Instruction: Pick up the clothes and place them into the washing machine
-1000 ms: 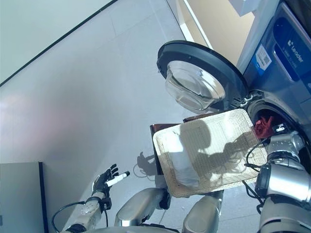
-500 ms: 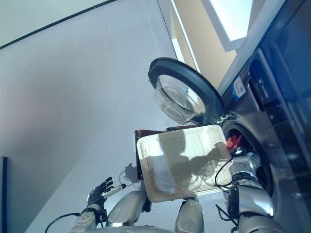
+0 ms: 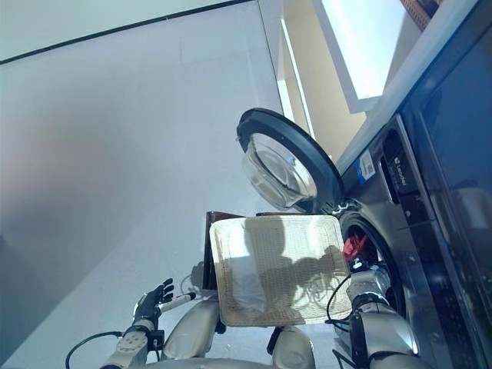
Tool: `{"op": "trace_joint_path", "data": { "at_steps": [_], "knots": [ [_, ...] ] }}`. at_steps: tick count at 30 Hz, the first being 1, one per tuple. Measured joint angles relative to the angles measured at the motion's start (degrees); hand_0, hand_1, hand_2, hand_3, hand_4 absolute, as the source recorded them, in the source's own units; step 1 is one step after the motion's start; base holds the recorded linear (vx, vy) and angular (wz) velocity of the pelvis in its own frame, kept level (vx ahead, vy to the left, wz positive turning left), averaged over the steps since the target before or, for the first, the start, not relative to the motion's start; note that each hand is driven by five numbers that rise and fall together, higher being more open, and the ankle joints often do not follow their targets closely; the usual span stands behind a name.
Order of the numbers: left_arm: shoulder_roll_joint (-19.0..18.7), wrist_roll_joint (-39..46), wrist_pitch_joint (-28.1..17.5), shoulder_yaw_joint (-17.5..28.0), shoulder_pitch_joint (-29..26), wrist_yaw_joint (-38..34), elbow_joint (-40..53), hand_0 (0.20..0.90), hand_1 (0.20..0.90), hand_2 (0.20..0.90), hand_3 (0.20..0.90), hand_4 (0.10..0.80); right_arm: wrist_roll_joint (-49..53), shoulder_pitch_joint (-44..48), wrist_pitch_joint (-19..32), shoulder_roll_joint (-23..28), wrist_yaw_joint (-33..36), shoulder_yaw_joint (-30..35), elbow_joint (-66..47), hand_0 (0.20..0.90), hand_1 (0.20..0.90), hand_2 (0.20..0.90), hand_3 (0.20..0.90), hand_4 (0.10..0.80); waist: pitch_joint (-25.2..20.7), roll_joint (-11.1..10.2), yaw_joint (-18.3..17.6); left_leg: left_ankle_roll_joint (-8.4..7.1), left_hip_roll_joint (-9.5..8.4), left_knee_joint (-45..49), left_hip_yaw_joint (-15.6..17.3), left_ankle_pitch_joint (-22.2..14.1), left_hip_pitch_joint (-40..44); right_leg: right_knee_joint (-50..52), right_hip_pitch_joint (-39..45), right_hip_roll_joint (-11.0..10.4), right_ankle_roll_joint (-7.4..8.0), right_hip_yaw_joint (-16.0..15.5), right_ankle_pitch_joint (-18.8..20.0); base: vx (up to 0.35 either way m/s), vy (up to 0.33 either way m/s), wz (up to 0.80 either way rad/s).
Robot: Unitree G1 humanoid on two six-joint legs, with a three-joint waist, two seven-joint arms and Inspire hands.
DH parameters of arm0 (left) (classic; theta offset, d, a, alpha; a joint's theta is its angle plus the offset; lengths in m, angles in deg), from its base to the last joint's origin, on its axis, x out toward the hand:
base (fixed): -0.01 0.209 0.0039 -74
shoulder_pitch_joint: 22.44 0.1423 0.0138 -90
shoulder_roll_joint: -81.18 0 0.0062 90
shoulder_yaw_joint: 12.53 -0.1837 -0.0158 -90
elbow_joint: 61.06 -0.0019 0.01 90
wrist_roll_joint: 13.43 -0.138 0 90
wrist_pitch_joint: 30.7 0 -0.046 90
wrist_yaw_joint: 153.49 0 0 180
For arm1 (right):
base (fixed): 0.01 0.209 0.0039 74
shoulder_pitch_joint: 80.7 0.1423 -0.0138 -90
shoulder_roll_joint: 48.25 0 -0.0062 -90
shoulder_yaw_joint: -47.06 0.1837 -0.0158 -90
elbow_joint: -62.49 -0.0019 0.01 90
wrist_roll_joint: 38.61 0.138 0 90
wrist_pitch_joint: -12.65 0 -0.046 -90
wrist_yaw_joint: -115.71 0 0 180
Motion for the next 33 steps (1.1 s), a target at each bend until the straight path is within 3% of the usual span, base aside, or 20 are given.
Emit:
{"op": "trace_joint_path", "data": {
  "at_steps": [4,6,11,12,13,14,16,17,18,19,21,24,25,26,31,33],
  "knots": [
    [-0.73,0.70,-0.43,-1.57,-1.22,-0.94,0.78,0.900,0.900,0.900,0.900,0.800,0.46,2.31,2.09,0.56,0.04,-3.75,-0.08,0.900,0.900,0.900,0.900,0.800,-0.25,-0.25,-0.13,-0.13,0.27,5.66,-0.45,-0.05,-7.20,7.13,-7.84,-0.75,-0.97,-0.06,-1.08,-0.131,0.006,-0.07],
    [-1.34,1.64,-1.18,-1.95,-1.47,-1.30,1.36,0.900,0.900,0.900,0.900,0.800,-1.12,3.84,1.51,1.00,1.66,-5.03,0.95,0.900,0.900,0.900,0.900,0.800,-0.09,-0.84,-0.05,-0.16,0.09,5.80,-0.29,-0.09,-8.95,11.64,-11.58,-1.65,-1.24,-0.02,-3.15,-0.089,-0.004,0.01],
    [-2.87,4.52,-1.80,-1.86,-3.52,-2.79,5.68,0.900,0.900,0.900,0.900,0.800,-7.30,10.52,6.22,2.03,7.32,-6.14,2.66,0.900,0.900,0.900,0.900,0.800,0.54,-1.67,-0.33,-1.27,-0.18,11.33,-0.56,-1.65,-19.36,24.18,-24.61,-3.82,-3.03,-0.24,-7.98,-0.140,0.043,0.09],
    [-3.01,4.65,-1.88,-1.88,-3.56,-2.91,6.67,0.900,0.900,0.900,0.900,0.800,-7.88,11.54,6.56,2.63,8.03,-6.14,3.24,0.900,0.900,0.900,0.900,0.800,0.63,-1.58,-0.18,-0.91,-0.16,11.63,-0.83,-3.32,-20.31,27.57,-26.94,-4.31,-3.26,-0.29,-9.40,-0.061,0.064,0.27],
    [-3.28,4.86,-1.93,-1.89,-4.04,-3.09,7.30,0.900,0.900,0.900,0.900,0.800,-8.45,12.69,6.80,3.44,8.81,-6.13,3.34,0.900,0.900,0.900,0.900,0.800,1.06,-1.75,-0.26,1.02,-0.54,12.42,-1.01,-5.11,-21.91,31.48,-29.71,-5.28,-3.66,-0.19,-11.18,-0.023,0.054,0.28],
    [-3.56,5.08,-1.93,-1.93,-4.91,-3.61,7.86,0.900,0.900,0.900,0.900,0.800,-8.63,13.85,7.54,4.28,9.03,-6.07,3.49,0.900,0.900,0.900,0.900,0.800,1.96,-1.97,-0.12,1.03,-0.90,14.65,-1.20,-5.66,-24.17,34.35,-31.91,-6.10,-3.69,0.09,-12.20,-0.018,0.067,0.28],
    [-4.38,5.44,-1.95,-1.85,-6.27,-3.97,8.21,0.900,0.900,0.900,0.900,0.800,-8.71,17.30,8.30,5.81,9.66,-6.05,4.18,0.900,0.900,0.900,0.900,0.800,2.99,-2.36,-0.13,-0.20,-1.64,18.38,-1.67,-6.71,-28.96,37.71,-37.02,-7.65,-4.34,0.31,-13.22,0.025,0.041,0.19],
    [-4.42,5.59,-1.63,-1.84,-6.90,-4.13,7.92,0.900,0.900,0.900,0.900,0.800,-8.90,19.00,8.73,6.24,9.70,-6.07,4.19,0.900,0.900,0.900,0.900,0.800,4.11,-2.38,-0.10,-1.32,-2.73,26.68,-1.52,-9.53,-31.19,38.94,-38.38,-8.91,-4.40,-0.02,-13.19,0.029,0.033,-0.14],
    [-4.33,5.59,-1.60,-1.84,-6.55,-4.22,7.84,0.900,0.900,0.900,0.900,0.800,-11.15,20.03,8.24,6.20,9.50,-7.88,4.19,0.900,0.900,0.900,0.900,0.800,4.74,-1.94,0.23,1.06,-3.39,32.06,-1.52,-14.51,-30.98,40.62,-39.35,-9.45,-4.45,-0.05,-13.17,0.026,0.028,-0.35],
    [-4.30,5.57,-1.58,-1.75,-6.29,-4.27,7.79,0.900,0.900,0.900,0.900,0.800,-13.63,19.94,7.28,5.62,8.29,-11.08,3.83,0.900,0.900,0.900,0.900,0.800,5.24,-1.40,0.63,2.67,-3.42,32.55,-1.97,-16.36,-31.25,41.98,-40.44,-9.26,-4.38,0.71,-13.17,0.025,0.021,-0.36],
    [-4.51,5.55,-2.36,-1.54,-6.79,-4.77,8.65,0.900,0.900,0.900,0.900,0.800,-15.49,19.94,5.48,2.49,7.21,-13.12,3.79,0.900,0.900,0.900,0.900,0.800,5.34,-1.03,1.37,2.57,-3.68,32.40,-1.31,-16.33,-32.99,46.56,-40.85,-8.24,-3.99,4.04,-16.86,0.008,0.005,0.16],
    [-4.02,5.31,-2.32,-1.94,-9.06,-4.85,8.68,0.900,0.900,0.900,0.900,0.800,-18.00,20.78,2.48,-2.52,5.11,-15.50,4.15,0.900,0.900,0.900,0.900,0.800,6.35,0.81,3.34,0.71,-4.30,34.62,-1.76,-17.25,-33.59,44.71,-41.75,-9.28,-4.25,1.66,-17.03,0.024,0.003,0.44],
    [-3.93,5.29,-2.33,-1.90,-8.84,-4.87,8.74,0.900,0.900,0.900,0.900,0.800,-18.94,20.85,1.72,-3.66,4.62,-15.94,4.29,0.900,0.900,0.900,0.900,0.800,6.64,1.14,3.90,2.45,-4.38,33.62,-2.26,-17.19,-32.04,45.04,-41.65,-9.41,-4.20,1.58,-16.96,0.005,-0.014,0.24],
    [-3.77,5.24,-2.17,-1.90,-9.27,-4.87,8.76,0.900,0.900,0.900,0.900,0.800,-20.27,21.16,1.16,-4.24,4.67,-17.30,5.13,0.900,0.900,0.900,0.900,0.800,7.05,1.29,4.56,2.33,-4.57,32.71,-2.45,-17.14,-31.77,44.64,-41.57,-9.22,-4.05,2.04,-16.82,0.005,-0.009,0.31],
    [-4.31,5.32,-2.26,-1.84,-7.60,-5.05,8.95,0.900,0.900,0.900,0.900,0.800,-20.76,21.64,1.63,-4.69,5.91,-14.70,2.22,0.900,0.900,0.900,0.900,0.800,8.13,-0.32,4.69,2.44,-4.37,32.03,-1.61,-16.43,-31.59,43.45,-41.30,-7.96,-4.34,3.72,-16.05,0.015,-0.001,0.10],
    [-4.25,5.36,-2.28,-1.81,-7.21,-4.94,8.94,0.900,0.900,0.900,0.900,0.800,-20.01,21.33,2.80,-5.13,5.24,-14.76,0.24,0.900,0.900,0.900,0.900,0.800,8.69,-1.01,4.46,3.21,-4.40,32.43,-1.26,-16.01,-31.27,43.24,-40.86,-8.10,-4.29,3.81,-14.66,0.024,-0.005,-0.18]
  ]
}}
